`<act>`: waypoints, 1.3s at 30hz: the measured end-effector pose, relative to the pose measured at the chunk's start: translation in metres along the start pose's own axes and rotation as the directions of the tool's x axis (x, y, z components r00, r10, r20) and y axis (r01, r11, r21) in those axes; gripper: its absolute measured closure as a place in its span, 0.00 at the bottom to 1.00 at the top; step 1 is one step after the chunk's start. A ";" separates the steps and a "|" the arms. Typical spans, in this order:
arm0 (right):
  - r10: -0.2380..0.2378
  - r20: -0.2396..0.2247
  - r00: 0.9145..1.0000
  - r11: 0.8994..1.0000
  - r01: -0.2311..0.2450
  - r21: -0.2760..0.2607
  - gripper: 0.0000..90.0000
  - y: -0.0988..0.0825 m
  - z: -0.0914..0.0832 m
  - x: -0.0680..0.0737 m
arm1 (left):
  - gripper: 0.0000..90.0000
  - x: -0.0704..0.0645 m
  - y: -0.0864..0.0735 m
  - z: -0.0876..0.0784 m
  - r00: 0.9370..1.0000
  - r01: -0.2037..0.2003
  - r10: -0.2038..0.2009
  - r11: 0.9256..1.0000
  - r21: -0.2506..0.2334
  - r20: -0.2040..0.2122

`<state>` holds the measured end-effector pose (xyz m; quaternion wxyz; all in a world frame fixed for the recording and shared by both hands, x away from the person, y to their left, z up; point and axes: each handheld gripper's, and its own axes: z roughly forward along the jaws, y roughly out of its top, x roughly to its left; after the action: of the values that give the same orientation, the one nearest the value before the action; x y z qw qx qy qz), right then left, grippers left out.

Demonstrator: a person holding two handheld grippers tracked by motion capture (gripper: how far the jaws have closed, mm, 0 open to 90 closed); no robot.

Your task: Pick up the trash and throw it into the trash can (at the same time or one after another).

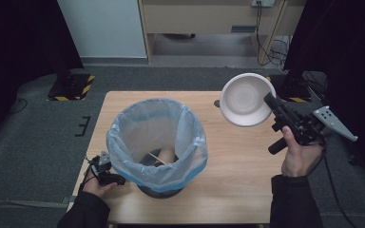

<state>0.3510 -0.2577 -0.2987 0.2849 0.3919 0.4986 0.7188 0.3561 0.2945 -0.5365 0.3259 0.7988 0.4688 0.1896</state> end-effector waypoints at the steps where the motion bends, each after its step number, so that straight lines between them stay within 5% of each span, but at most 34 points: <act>1: -0.003 -0.006 1.000 1.000 0.003 -0.004 0.93 0.001 -0.001 0.002 | 0.00 0.000 0.000 0.000 1.000 0.000 0.000 1.000 0.000 0.000; 17: -0.034 -0.142 0.989 0.999 0.032 -0.018 0.93 0.015 0.004 0.042 | 0.00 0.000 0.000 0.000 1.000 0.000 0.000 1.000 0.000 0.000; 26: -0.049 -0.202 0.978 0.999 0.043 -0.033 0.93 0.026 0.019 0.069 | 0.00 0.000 0.000 0.000 1.000 0.000 0.000 1.000 0.000 0.000; 39: -0.054 -0.260 0.964 0.998 0.059 0.009 0.93 0.018 0.047 0.101 | 0.00 0.000 0.000 0.000 1.000 0.000 0.000 1.000 -0.001 0.000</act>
<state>0.3372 -0.1596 -0.2444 0.2342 0.2822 0.5486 0.7514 0.3560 0.2945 -0.5365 0.3260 0.7986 0.4689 0.1898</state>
